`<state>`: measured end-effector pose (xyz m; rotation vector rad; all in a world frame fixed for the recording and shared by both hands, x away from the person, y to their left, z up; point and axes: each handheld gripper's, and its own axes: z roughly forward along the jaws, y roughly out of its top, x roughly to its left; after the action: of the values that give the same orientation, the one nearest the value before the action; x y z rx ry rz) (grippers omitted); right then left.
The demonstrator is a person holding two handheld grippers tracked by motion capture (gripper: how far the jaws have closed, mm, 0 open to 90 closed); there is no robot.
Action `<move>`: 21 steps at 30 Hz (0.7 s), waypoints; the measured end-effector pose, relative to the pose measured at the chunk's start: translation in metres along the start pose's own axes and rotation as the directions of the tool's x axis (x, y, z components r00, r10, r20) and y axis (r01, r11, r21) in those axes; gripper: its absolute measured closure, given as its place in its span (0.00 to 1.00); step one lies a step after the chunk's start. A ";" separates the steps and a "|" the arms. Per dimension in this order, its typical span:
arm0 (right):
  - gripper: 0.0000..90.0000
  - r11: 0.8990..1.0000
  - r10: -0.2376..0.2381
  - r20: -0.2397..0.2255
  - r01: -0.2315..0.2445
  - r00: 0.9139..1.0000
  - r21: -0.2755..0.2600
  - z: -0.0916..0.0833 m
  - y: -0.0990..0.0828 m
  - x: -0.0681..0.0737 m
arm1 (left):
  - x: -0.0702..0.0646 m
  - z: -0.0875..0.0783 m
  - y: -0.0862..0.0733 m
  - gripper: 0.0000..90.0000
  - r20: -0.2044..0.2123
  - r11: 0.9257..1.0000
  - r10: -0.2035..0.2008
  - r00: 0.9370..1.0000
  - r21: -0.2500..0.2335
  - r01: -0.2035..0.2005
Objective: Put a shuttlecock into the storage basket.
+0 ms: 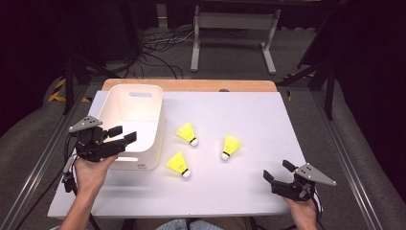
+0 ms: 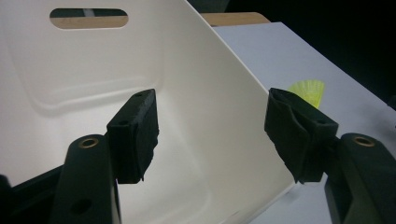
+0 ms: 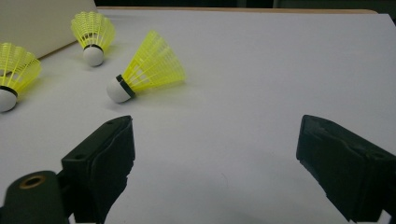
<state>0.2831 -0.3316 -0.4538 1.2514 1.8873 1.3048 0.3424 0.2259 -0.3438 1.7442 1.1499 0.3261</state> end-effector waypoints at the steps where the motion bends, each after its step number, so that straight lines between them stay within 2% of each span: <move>1: 0.13 1.000 0.001 0.000 -0.001 1.000 0.000 0.000 0.000 0.000 | -0.001 0.001 0.000 0.39 0.002 1.000 0.003 1.000 0.003 -0.003; 21: 0.13 1.000 -0.001 -0.006 0.001 1.000 0.005 0.001 0.000 0.000 | -0.022 0.021 0.010 0.39 0.059 0.999 0.041 0.997 0.028 -0.043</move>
<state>0.2837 -0.3313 -0.4543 1.2505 1.8965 1.3053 0.3497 0.1951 -0.3395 1.7943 1.0823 0.2827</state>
